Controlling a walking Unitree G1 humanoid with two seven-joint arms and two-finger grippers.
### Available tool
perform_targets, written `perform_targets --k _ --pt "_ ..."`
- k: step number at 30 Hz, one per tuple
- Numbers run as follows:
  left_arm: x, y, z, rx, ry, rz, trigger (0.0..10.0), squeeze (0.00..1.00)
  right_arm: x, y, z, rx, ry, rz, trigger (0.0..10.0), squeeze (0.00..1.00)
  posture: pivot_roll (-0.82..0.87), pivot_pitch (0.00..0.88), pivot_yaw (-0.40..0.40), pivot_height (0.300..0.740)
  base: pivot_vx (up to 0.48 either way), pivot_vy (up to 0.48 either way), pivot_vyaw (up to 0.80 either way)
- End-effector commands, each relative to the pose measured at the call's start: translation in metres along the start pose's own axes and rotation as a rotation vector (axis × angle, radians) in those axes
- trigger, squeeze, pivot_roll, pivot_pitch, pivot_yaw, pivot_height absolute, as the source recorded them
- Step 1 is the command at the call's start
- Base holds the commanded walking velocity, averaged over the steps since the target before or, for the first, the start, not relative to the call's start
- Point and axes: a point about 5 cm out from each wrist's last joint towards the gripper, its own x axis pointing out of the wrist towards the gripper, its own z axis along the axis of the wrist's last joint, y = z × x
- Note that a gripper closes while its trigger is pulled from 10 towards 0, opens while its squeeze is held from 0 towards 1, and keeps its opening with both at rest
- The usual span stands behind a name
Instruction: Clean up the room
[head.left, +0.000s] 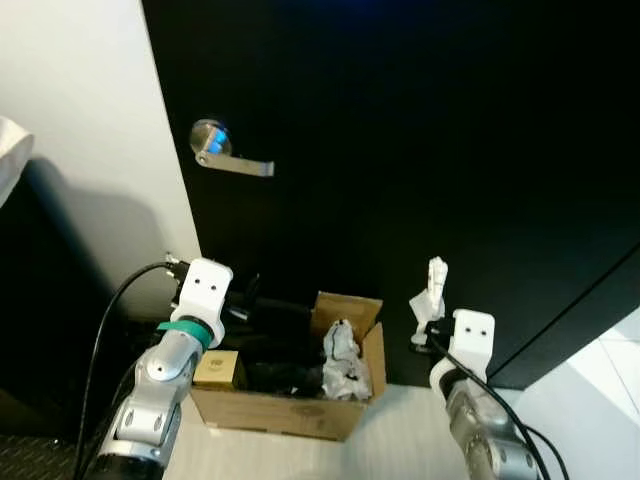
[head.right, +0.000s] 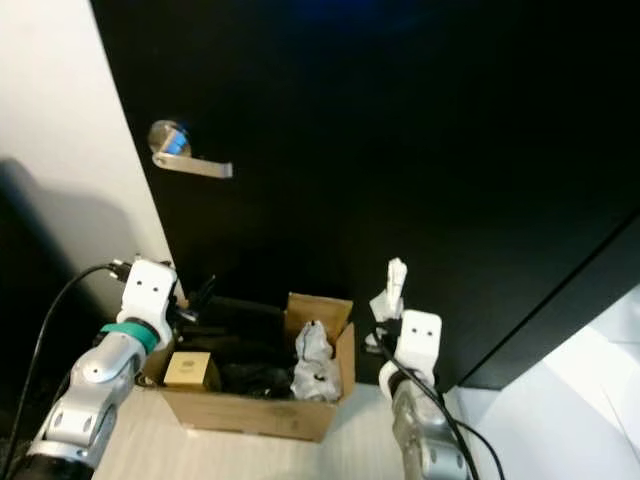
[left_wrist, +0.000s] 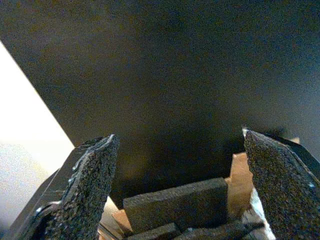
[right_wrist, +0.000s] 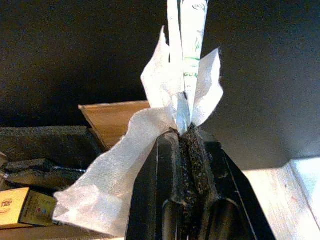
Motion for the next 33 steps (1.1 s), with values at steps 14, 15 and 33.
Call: perform_targets --k 14,15,33 --pt "-0.002 -0.006 -0.008 0.011 0.032 -0.010 10.0 0.00 -0.003 -0.001 -0.005 0.011 0.015 -0.013 10.0 0.00 0.08 0.032 0.016 0.740 0.000 0.103 0.00" --pt "-0.002 -0.006 -0.008 0.011 0.032 -0.010 10.0 0.00 -0.003 -0.001 -0.005 0.011 0.015 -0.013 10.0 0.00 0.08 0.032 0.016 0.740 0.000 0.000 0.00" --pt "-0.002 0.000 -0.007 -0.033 0.019 0.053 10.0 0.00 0.004 0.002 0.006 -0.022 -0.009 0.012 10.0 0.00 0.07 0.044 -0.013 0.740 0.000 0.000 0.00"
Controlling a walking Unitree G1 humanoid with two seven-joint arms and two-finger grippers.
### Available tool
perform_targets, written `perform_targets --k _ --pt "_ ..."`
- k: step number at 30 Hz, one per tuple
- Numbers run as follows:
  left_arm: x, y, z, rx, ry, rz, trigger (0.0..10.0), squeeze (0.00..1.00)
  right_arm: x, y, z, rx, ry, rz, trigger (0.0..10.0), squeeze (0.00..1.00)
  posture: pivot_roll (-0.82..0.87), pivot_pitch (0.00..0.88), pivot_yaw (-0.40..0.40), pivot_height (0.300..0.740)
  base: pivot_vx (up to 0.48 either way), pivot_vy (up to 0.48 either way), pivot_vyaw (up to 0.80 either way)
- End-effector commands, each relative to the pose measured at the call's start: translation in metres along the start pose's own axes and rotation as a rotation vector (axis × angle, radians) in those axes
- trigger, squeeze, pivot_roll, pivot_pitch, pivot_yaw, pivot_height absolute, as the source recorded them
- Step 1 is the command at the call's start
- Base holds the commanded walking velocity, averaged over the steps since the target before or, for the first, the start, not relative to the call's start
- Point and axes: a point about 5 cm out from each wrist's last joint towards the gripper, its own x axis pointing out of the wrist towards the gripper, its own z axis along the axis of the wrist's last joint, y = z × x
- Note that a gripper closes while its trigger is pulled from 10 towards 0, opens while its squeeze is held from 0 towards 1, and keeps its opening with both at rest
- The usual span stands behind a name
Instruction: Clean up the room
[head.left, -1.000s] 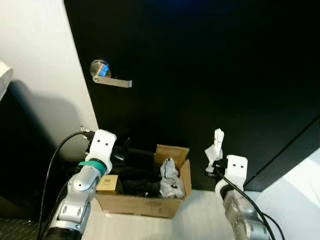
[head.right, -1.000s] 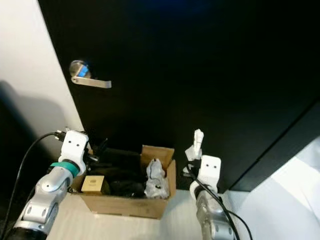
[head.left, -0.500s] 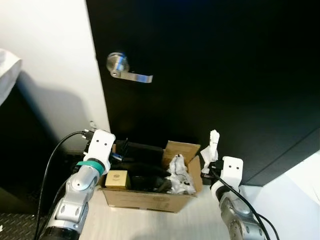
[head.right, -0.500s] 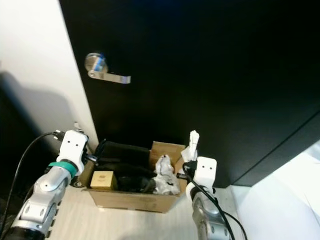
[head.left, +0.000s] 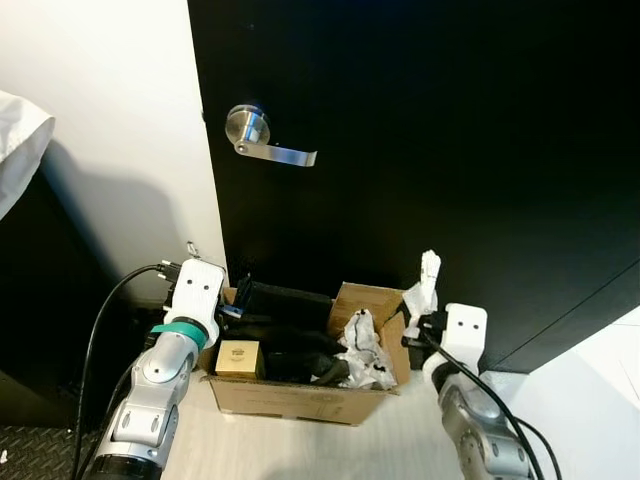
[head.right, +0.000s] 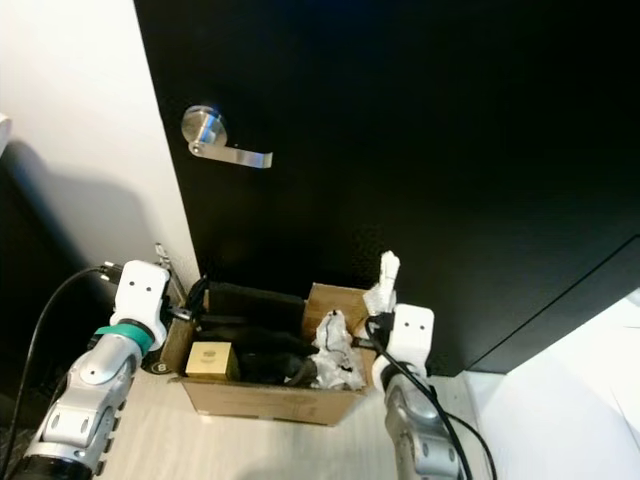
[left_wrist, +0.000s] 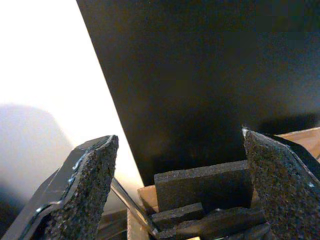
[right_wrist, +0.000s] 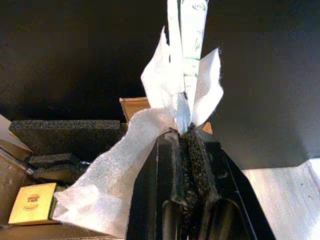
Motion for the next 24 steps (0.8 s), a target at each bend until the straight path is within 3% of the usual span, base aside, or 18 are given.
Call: perform_targets --k 1,6,9,13,17,24 --pt "-0.001 -0.001 -0.003 -0.002 0.011 -0.002 10.0 0.00 0.000 -0.003 -0.005 -0.014 0.024 -0.007 10.0 0.00 0.06 0.046 -0.017 0.740 0.000 0.000 0.00" --pt "0.003 0.000 -0.003 0.000 0.007 0.030 10.0 0.00 0.002 -0.001 0.001 -0.029 0.004 0.010 10.0 0.00 0.06 0.047 -0.023 0.740 0.000 0.000 0.00" --pt "0.013 0.006 0.003 0.003 -0.010 0.094 10.0 0.00 0.014 -0.002 0.018 -0.079 -0.076 0.009 10.0 0.00 0.06 0.055 -0.015 0.740 0.000 0.000 0.00" --pt "0.015 0.009 0.004 0.007 -0.014 0.100 10.0 0.00 0.021 -0.002 0.026 -0.101 -0.100 -0.004 10.0 0.00 0.06 0.055 -0.015 0.740 0.000 0.000 0.00" --pt "0.016 0.016 0.006 0.023 -0.018 0.103 10.0 0.00 0.039 0.012 0.048 -0.087 -0.158 0.060 10.0 0.00 0.07 0.081 -0.007 0.740 0.000 0.000 0.00" --pt "0.011 0.025 0.005 0.072 -0.013 0.110 10.0 0.00 0.053 0.035 0.060 -0.064 -0.177 0.171 10.0 0.00 0.09 0.097 -0.004 0.740 0.000 0.000 0.00"
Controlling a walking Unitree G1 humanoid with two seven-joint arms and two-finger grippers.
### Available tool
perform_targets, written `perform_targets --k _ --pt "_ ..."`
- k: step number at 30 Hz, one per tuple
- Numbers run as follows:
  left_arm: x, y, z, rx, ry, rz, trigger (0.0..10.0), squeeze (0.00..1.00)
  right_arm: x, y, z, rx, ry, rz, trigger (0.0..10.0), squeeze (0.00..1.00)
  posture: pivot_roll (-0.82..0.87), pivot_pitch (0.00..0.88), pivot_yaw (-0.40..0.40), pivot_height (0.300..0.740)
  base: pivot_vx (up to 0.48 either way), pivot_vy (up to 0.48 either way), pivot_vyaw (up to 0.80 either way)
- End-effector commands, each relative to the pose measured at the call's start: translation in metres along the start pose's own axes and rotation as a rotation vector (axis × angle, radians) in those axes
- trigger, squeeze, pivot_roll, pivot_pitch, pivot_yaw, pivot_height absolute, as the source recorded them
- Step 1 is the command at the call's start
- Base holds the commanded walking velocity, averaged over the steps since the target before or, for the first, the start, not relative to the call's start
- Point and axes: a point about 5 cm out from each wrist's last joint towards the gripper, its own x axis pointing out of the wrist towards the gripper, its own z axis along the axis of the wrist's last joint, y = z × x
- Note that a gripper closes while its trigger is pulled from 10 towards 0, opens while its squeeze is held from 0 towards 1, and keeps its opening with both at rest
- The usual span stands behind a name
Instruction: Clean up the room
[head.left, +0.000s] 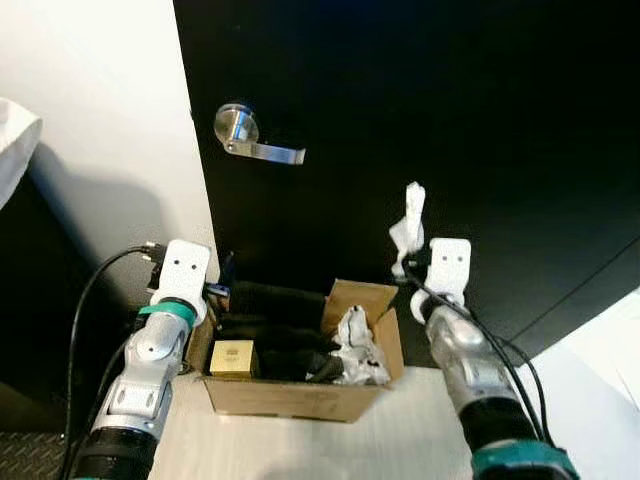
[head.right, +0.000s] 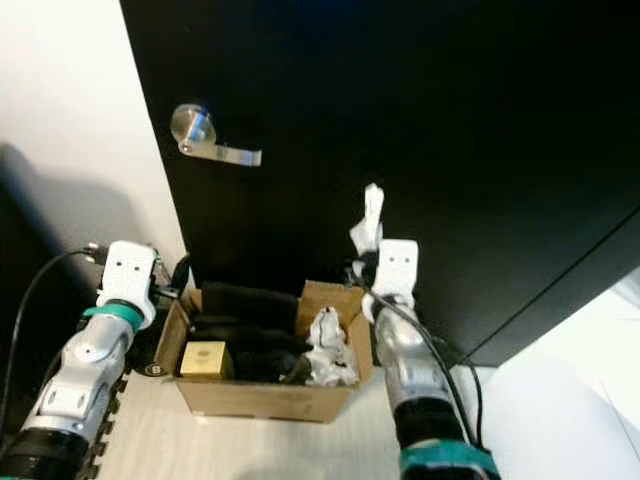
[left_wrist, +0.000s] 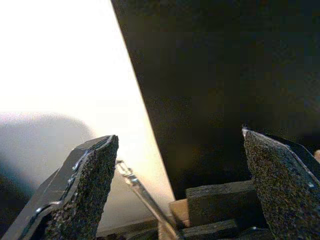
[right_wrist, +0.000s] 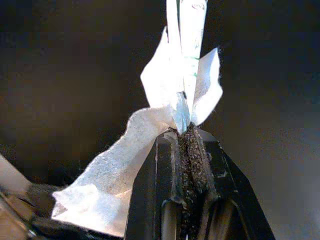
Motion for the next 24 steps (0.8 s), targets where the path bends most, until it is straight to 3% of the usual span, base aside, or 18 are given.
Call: perform_targets --k 1,10,24 --pt "-0.004 0.000 -0.005 0.008 0.013 -0.008 10.0 0.00 -0.002 0.001 -0.012 0.026 0.038 0.019 10.0 0.00 0.09 0.097 -0.004 0.740 0.000 0.000 0.00" --pt "-0.009 0.001 -0.010 0.011 0.024 -0.007 10.0 0.00 0.004 0.025 -0.013 0.036 0.040 0.175 10.0 0.00 0.09 0.098 0.003 0.740 0.000 0.000 0.00" --pt "-0.011 0.001 -0.010 0.007 0.027 -0.003 10.0 0.00 0.005 0.019 -0.016 0.040 0.047 0.150 10.0 0.00 0.09 0.101 0.005 0.740 0.000 0.000 0.00"
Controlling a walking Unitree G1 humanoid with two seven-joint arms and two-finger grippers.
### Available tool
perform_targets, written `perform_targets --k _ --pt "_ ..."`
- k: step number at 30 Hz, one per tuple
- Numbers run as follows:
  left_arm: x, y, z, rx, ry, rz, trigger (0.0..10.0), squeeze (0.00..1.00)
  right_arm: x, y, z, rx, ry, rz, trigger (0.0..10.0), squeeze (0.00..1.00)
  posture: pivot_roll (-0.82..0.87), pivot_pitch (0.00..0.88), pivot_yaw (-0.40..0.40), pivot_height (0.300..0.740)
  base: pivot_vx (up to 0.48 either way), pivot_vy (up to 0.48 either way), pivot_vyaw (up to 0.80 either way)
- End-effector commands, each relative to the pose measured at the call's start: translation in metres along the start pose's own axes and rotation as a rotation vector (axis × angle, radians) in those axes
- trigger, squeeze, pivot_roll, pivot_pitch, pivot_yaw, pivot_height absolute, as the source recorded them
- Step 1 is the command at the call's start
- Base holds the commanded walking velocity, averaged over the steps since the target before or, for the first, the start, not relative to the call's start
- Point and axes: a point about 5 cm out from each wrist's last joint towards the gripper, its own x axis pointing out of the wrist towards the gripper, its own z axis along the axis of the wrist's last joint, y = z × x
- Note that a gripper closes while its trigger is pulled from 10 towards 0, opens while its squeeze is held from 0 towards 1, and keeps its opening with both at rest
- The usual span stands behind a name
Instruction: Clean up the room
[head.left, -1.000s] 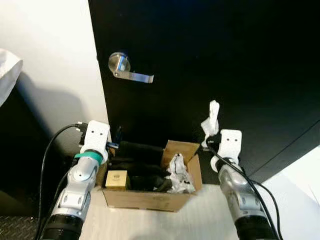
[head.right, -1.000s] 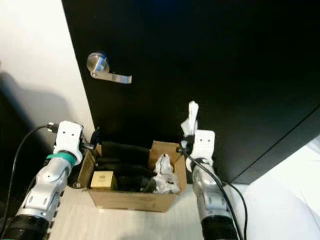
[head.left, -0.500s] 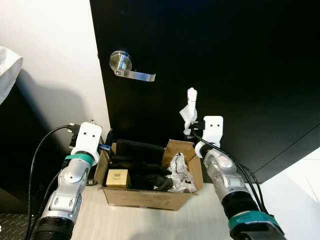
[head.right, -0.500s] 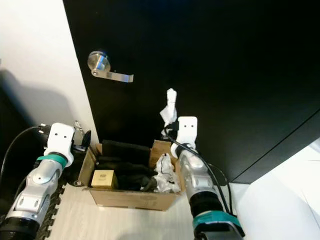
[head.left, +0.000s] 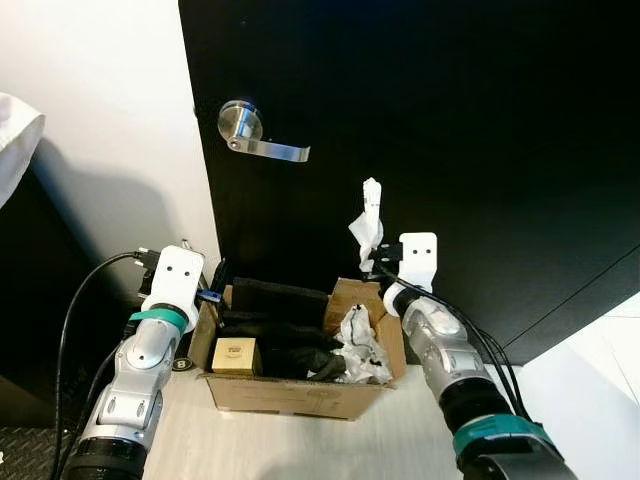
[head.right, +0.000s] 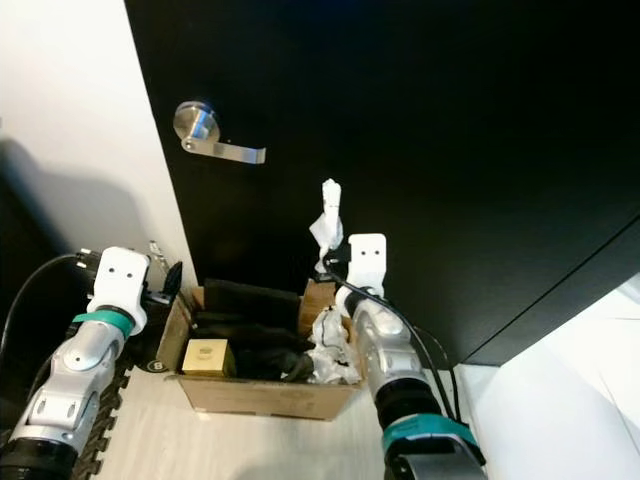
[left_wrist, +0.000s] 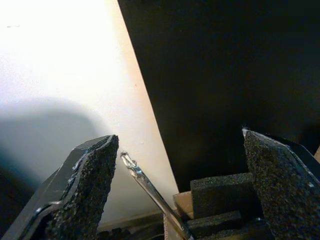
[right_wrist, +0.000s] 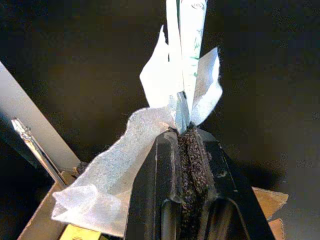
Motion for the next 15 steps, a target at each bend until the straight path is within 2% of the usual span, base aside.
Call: perform_targets --k 1,2,3,4,13,14,15 --pt "-0.0039 -0.0019 -0.0066 -0.003 0.025 -0.003 10.0 0.00 -0.0001 -0.0021 -0.0018 0.008 0.005 -0.010 10.0 0.00 0.09 0.101 0.005 0.740 0.000 0.000 0.00" --pt "-0.0039 -0.0019 -0.0066 -0.003 0.025 -0.003 10.0 0.00 -0.0001 -0.0021 -0.0018 0.008 0.005 -0.010 10.0 0.00 0.09 0.101 0.005 0.740 0.000 0.000 0.00" --pt "-0.0049 -0.0013 -0.0076 -0.001 0.029 -0.003 10.0 0.00 -0.0005 -0.0026 -0.0029 0.008 0.008 -0.011 10.0 0.13 0.09 0.103 0.006 0.740 0.000 0.000 0.00" --pt "-0.0061 0.0000 -0.0089 0.000 0.033 -0.002 10.0 0.00 -0.0010 -0.0044 -0.0042 0.010 0.012 -0.025 10.0 1.00 0.09 0.105 0.006 0.740 0.000 0.000 0.00" --pt "-0.0060 -0.0021 -0.0083 -0.007 0.033 0.000 10.0 0.00 -0.0009 -0.0099 -0.0040 -0.003 0.017 -0.058 10.0 1.00 0.09 0.103 0.001 0.740 0.000 0.000 0.00" --pt "-0.0062 -0.0029 -0.0085 -0.008 0.033 -0.001 10.0 0.00 -0.0010 -0.0114 -0.0045 -0.018 0.023 -0.070 10.0 0.00 0.09 0.099 -0.001 0.740 0.000 0.000 0.00" --pt "-0.0064 -0.0033 -0.0088 -0.009 0.034 -0.002 10.0 0.00 -0.0010 -0.0118 -0.0048 -0.012 0.024 -0.069 10.0 0.23 0.09 0.099 -0.001 0.740 0.000 0.000 0.00"
